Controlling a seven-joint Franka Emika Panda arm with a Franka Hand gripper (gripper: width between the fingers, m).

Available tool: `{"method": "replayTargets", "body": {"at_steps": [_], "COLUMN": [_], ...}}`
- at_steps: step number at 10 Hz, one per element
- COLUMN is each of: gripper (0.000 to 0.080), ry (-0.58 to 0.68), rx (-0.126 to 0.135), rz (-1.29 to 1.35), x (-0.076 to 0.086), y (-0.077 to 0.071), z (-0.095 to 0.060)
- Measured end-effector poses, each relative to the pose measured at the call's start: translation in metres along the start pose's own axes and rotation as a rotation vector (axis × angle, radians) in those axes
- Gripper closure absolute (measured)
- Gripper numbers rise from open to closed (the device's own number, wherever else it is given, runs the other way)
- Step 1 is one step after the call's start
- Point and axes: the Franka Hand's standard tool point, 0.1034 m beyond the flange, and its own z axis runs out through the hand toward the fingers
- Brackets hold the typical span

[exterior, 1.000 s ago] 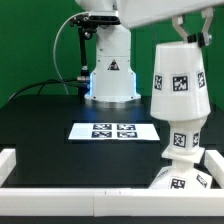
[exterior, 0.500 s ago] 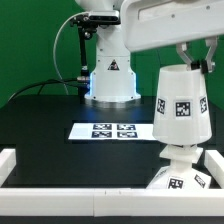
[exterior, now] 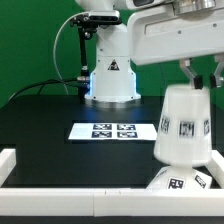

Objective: Assemble lamp

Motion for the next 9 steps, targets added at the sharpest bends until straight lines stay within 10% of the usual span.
{"method": "replayTargets", "body": {"at_steps": [1, 2, 3, 5, 9], "gripper": [0.0518, 0.0518, 0.0308, 0.0156, 0.0102], "ry": [0.000, -0.004, -0.022, -0.028, -0.017], "rx": [0.000, 0.000, 0.000, 0.006, 0.002], "rz": [0.000, 0.001, 0.007, -0.049, -0.081], "x": [0.000, 0.000, 0.000, 0.011, 0.030], "y": [0.000, 0.001, 0.005, 0.026, 0.057], "z": [0.000, -0.002, -0.013, -0.037, -0.042]}}
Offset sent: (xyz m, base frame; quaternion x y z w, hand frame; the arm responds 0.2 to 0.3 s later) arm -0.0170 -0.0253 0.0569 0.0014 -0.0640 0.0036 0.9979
